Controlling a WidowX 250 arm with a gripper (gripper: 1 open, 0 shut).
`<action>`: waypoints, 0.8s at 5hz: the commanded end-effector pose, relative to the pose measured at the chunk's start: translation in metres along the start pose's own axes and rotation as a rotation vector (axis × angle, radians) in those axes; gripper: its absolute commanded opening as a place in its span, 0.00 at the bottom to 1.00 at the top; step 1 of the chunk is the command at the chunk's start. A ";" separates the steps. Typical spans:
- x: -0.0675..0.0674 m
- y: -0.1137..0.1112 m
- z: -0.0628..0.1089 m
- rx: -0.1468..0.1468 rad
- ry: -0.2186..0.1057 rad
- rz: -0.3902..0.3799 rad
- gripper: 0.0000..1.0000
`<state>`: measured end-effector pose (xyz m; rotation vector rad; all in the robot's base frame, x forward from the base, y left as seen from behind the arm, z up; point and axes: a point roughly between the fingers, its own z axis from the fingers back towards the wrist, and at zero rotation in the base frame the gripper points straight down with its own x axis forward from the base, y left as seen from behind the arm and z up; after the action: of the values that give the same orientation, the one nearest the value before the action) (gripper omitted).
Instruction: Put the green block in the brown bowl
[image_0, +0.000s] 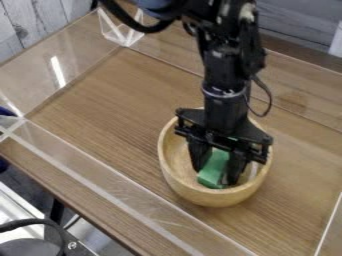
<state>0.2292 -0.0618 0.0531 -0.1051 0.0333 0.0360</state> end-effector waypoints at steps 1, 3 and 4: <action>0.017 -0.008 0.019 -0.007 -0.067 0.010 0.00; 0.017 -0.005 0.004 0.034 -0.049 0.026 0.00; 0.018 -0.003 -0.003 0.053 -0.044 0.035 0.00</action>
<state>0.2402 -0.0614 0.0417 -0.0440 0.0313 0.0834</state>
